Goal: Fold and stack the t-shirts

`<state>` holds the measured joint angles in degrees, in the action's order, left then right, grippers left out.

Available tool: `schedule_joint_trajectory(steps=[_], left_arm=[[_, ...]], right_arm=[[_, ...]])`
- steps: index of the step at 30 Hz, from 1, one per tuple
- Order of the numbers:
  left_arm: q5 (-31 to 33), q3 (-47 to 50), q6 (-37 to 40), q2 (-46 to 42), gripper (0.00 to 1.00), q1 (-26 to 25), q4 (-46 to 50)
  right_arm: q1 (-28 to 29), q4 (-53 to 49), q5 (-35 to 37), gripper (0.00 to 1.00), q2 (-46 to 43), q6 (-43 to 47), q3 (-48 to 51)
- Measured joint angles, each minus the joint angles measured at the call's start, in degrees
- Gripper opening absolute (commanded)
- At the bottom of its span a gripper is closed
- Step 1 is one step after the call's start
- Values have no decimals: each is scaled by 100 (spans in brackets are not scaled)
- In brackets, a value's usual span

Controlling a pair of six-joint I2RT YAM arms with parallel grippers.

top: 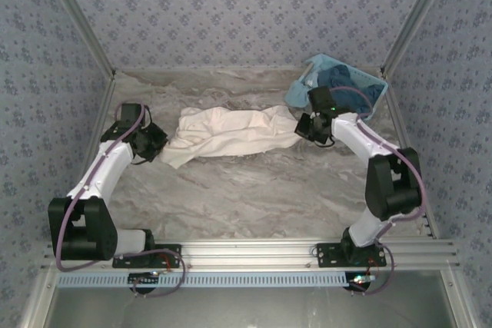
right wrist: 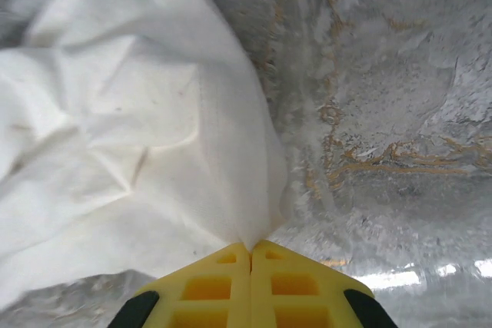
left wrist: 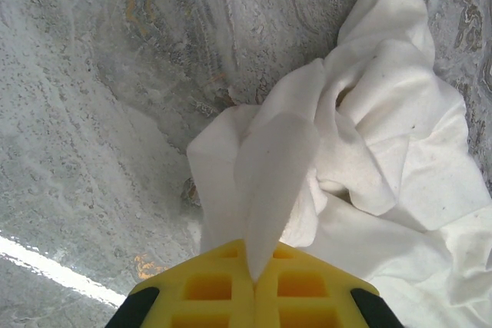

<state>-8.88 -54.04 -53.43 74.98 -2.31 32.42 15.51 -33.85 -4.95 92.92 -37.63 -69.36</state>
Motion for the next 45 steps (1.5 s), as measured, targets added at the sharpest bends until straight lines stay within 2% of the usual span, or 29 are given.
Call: schedule_joint_trajectory(steps=[4, 11, 16, 19, 22, 25, 29, 34, 38, 45], left_arm=[[-72, 0, -2, 0, 0, -7, 2], [-127, 9, 0, -133, 0, -98, 85], [-166, 131, -22, -299, 0, -199, 103], [-186, 221, -59, -299, 0, -302, 105], [-186, 282, -83, -293, 0, -417, 116], [-184, 282, -90, -289, 0, -522, 153], [-179, 299, -125, -295, 0, -623, 232], [-166, 553, -195, -444, 0, -649, 291], [-131, 695, -214, -555, 0, -649, 382], [-94, 935, -214, -789, 0, -649, 411]], right_arm=[[-39, -557, -149, 0, -369, 131, -46], [-160, -1856, -564, 0, -483, 431, -7], [-339, -2334, -719, 2, -1008, 472, 560], [-531, -2208, -833, 24, -804, 459, 852], [-691, -1910, -802, 41, -127, 518, 960], [-748, -1655, -529, 48, 181, 538, 960], [-750, -1447, -254, 47, -323, 391, 1060], [-535, -1268, -254, 44, -1207, -70, 1685], [-339, -1222, -337, 43, -1414, -378, 2173], [-553, -944, -627, 43, -1497, -881, 2669]])
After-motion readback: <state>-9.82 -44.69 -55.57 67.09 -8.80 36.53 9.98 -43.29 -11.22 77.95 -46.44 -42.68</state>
